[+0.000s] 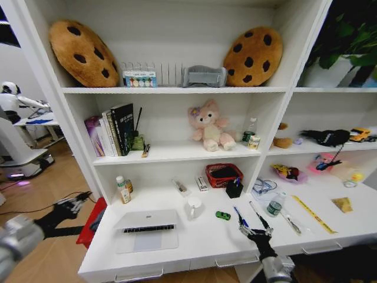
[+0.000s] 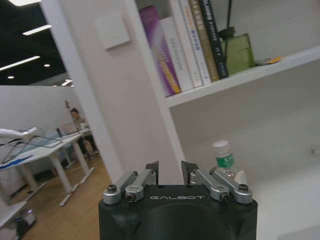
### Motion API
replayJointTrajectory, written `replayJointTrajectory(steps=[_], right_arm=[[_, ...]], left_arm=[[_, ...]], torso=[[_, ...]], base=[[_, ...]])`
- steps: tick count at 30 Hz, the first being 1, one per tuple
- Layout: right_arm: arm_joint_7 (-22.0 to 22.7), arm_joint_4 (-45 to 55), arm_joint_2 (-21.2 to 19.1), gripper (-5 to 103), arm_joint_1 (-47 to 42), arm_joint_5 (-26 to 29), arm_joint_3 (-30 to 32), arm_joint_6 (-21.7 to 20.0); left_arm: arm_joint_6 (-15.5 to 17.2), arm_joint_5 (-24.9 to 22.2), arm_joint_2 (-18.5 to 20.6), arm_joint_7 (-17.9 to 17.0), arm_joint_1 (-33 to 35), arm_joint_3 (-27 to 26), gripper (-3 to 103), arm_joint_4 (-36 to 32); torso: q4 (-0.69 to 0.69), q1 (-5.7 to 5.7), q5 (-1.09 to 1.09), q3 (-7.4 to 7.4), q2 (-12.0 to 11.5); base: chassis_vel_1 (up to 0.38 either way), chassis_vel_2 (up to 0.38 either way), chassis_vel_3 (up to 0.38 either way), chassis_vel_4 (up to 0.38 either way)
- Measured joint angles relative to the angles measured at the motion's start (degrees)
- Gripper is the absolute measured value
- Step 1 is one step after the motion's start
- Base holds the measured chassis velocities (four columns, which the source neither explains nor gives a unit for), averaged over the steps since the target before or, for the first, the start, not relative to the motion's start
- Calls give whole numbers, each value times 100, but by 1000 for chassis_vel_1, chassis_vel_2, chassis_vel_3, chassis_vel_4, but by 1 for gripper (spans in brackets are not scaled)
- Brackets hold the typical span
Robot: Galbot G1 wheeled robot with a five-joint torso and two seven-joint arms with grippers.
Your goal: Organize the objects on the table.
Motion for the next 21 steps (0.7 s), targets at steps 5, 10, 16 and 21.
replayJointTrajectory(steps=[5,10,16,21], right_arm=[[53,361,-27,100,-358,-241,5,-30],[-113,508,15,100,-609,-363,-132,75],[-431,615,8,100,-623,-531,-308,269],[-629,738,-94,100,-498,-456,-307,448]], left_arm=[[-580,499,-1471,30,-158,1,48,-307],[-804,593,-2311,169,-172,38,64,-496],[-1166,1022,-2802,378,-4,291,86,-648],[-1315,1261,-2795,406,9,493,98,-606]], torso=[[-4,1,1,1,0],[-2,0,1,1,0],[-3,1,2,1,-1],[-2,2,0,2,-1]], base=[[0,0,0,0],[0,0,0,0],[0,0,0,0],[0,0,0,0]])
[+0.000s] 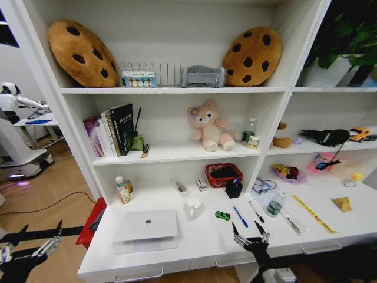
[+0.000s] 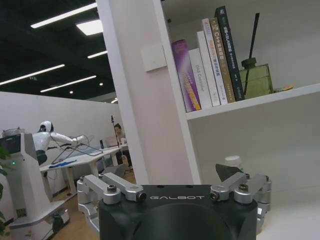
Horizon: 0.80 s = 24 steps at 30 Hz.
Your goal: Organize the objects on the table.
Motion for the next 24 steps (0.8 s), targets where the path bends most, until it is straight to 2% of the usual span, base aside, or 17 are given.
replayJointTrajectory(steps=[8,12,17,20,21,24], right_arm=[[-433,84,-384,100,70,350,85,254],[-573,-70,-752,100,243,564,96,289],[-566,-141,-953,100,322,691,84,246],[-654,-400,-1290,100,460,886,84,163],[-654,-400,-1290,100,460,886,84,163],[-748,-882,-1473,100,720,956,85,114]], left_arm=[[-23,237,30,138,-14,499,100,-95],[27,420,42,77,-16,910,100,-153],[42,430,52,59,-17,926,100,-155],[48,430,60,55,-16,925,100,-156],[48,430,60,55,-16,925,100,-156],[50,428,63,54,-16,921,100,-155]], torso=[[-1,0,0,0,0],[0,1,0,0,0],[-1,0,1,0,0],[0,0,-1,0,0],[0,0,-1,0,0],[0,0,0,0,0]], base=[[0,0,0,0],[0,0,0,0],[0,0,0,0],[0,0,0,0],[0,0,0,0],[0,0,0,0]])
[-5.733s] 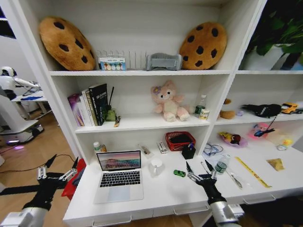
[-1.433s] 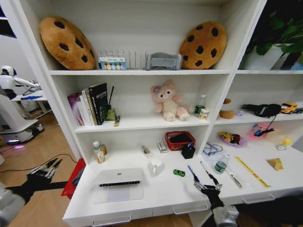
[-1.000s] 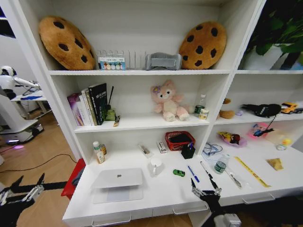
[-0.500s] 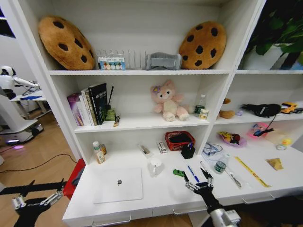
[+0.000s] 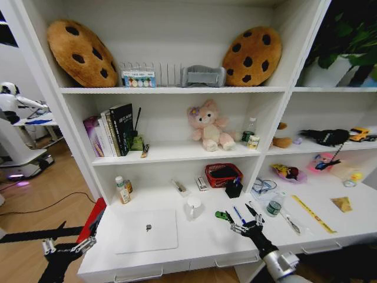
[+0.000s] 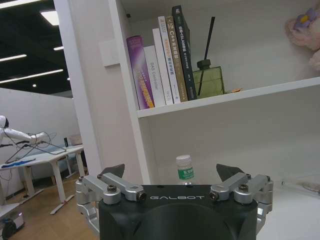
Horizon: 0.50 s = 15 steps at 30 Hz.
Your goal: Organize the objects on the table.
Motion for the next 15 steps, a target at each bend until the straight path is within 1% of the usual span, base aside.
replayJointTrajectory(steps=[1,2,3,4,5,7,8,10,11,12,13,14,15], right_arm=[[-67,-266,-62,100,152,-8,-13,1],[-249,-562,-146,100,333,15,-23,-2],[-249,-562,-146,100,333,15,-23,-2],[-482,-814,-231,100,524,82,-48,17],[-482,-814,-231,100,524,82,-48,17],[-1246,-1359,-479,100,926,383,-128,69],[-1246,-1359,-479,100,926,383,-128,69],[-2012,-1940,-623,100,1188,554,-149,152],[-2012,-1940,-623,100,1188,554,-149,152],[-2359,-2212,-676,100,1302,601,-167,186],[-2359,-2212,-676,100,1302,601,-167,186],[-2644,-2419,-729,100,1413,666,-226,200],[-3034,-2759,-808,100,1643,754,-361,210]], left_arm=[[1,-2,1,0,1,-2,100,0],[1,-3,3,-2,1,-4,100,0],[1,-3,3,-2,1,-4,100,0],[2,-5,5,-3,1,-6,100,0],[2,-5,5,-3,1,-6,100,0],[3,-8,6,-4,2,-8,100,0],[3,-8,6,-4,2,-8,100,0],[4,-10,8,-5,3,-11,100,0],[4,-10,8,-5,3,-11,100,0],[5,-12,8,-6,3,-12,100,0],[5,-12,8,-6,3,-12,100,0],[5,-13,9,-6,3,-12,100,0],[6,-13,9,-6,3,-13,100,0]], torso=[[0,0,2,0,0],[0,0,1,0,0],[0,0,1,0,0],[-1,0,1,0,0],[-1,0,1,0,0],[2,0,0,0,0],[2,0,0,0,0],[0,1,1,0,-1],[0,1,1,0,-1],[-1,1,0,0,0],[-1,1,0,0,0],[-2,0,0,0,0],[-1,0,0,0,0]], base=[[0,0,0,0],[0,0,0,0],[0,0,0,0],[0,0,0,0],[0,0,0,0],[0,0,0,0],[0,0,0,0],[0,0,0,0],[0,0,0,0],[0,0,0,0],[0,0,0,0],[0,0,0,0],[0,0,0,0]])
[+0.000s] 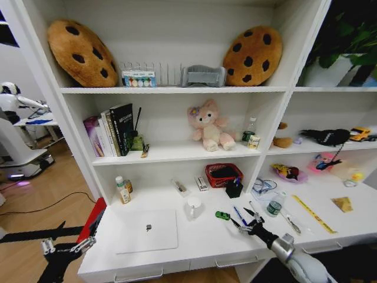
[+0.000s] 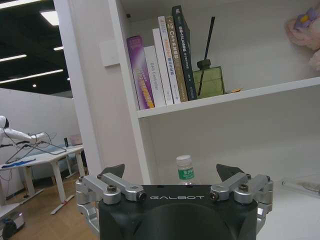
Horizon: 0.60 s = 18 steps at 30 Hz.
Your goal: Organize the objects on the table.
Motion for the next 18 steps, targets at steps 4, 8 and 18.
replayJointTrajectory(steps=[4,8,18], right_arm=[[-536,-567,-63,100,541,-4,-313,106],[-649,-811,-71,100,938,-19,-589,131],[-713,-1517,155,100,1964,-296,-1360,208]], left_arm=[[2,-2,1,-1,0,-2,100,1],[3,-3,2,-1,1,-3,100,2],[4,-5,4,-1,1,-5,100,5]], torso=[[1,0,0,0,0],[1,0,-1,0,0],[2,0,-1,-1,0]], base=[[0,0,0,0],[0,0,0,0],[0,0,0,0]])
